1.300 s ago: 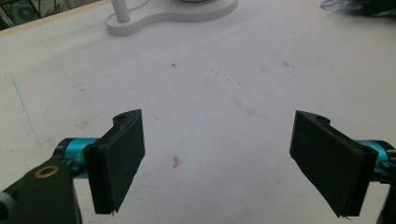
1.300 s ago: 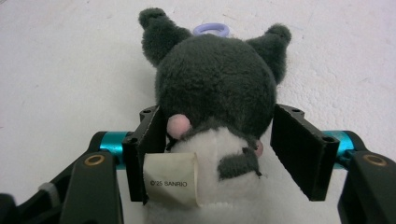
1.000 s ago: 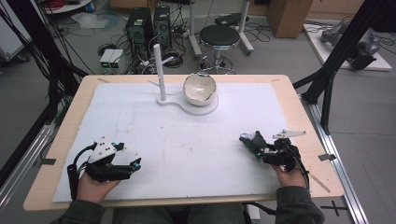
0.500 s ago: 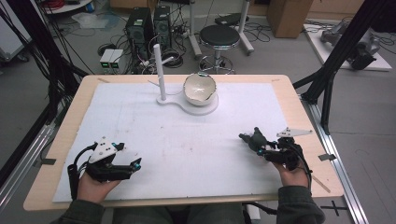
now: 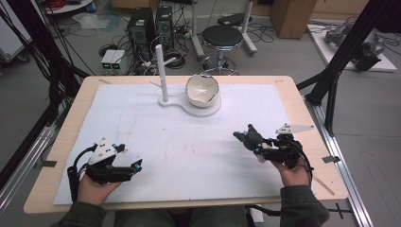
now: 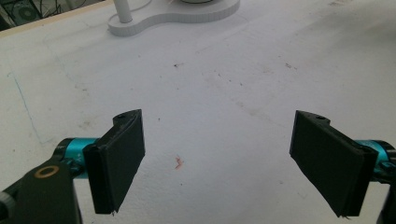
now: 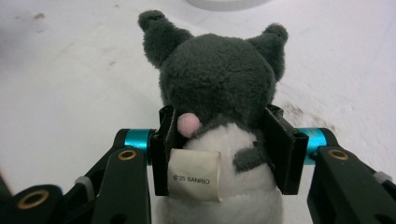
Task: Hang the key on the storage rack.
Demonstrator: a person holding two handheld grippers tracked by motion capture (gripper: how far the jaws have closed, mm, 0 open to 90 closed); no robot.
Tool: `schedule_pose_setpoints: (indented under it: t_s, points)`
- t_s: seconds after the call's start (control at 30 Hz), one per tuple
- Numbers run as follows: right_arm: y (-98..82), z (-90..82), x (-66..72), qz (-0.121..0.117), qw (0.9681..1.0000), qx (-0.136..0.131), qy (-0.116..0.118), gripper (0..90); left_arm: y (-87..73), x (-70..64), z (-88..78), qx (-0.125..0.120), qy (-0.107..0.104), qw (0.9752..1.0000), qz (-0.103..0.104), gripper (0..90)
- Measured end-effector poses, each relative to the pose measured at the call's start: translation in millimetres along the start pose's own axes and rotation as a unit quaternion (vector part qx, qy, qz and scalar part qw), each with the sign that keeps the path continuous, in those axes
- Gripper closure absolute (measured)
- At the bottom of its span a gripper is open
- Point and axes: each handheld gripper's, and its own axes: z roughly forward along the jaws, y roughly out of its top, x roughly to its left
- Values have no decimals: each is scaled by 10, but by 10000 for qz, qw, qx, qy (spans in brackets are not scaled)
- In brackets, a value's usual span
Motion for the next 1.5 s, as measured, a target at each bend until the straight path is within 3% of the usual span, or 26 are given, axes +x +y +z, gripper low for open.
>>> schedule_pose_setpoints:
  t_s: [0.17,0.3,0.5,0.77,1.5]
  points:
    - [216,-37,121,-171,9994,-79,306,515,5,1,-4,-11,-17,10000,11,184]
    - [339,-42,161,-155,9984,-140,516,515,3,3,-7,-37,1,10000,2,184]
    - [495,1,242,-311,9970,-85,703,515,2,11,-13,-41,19,10000,-13,184]
    - [638,72,305,-346,9945,-110,978,516,1,10,-12,-57,17,10000,-22,184]
    - [1046,267,574,-760,9916,40,1042,515,-1,25,-18,-63,18,10000,-28,184]
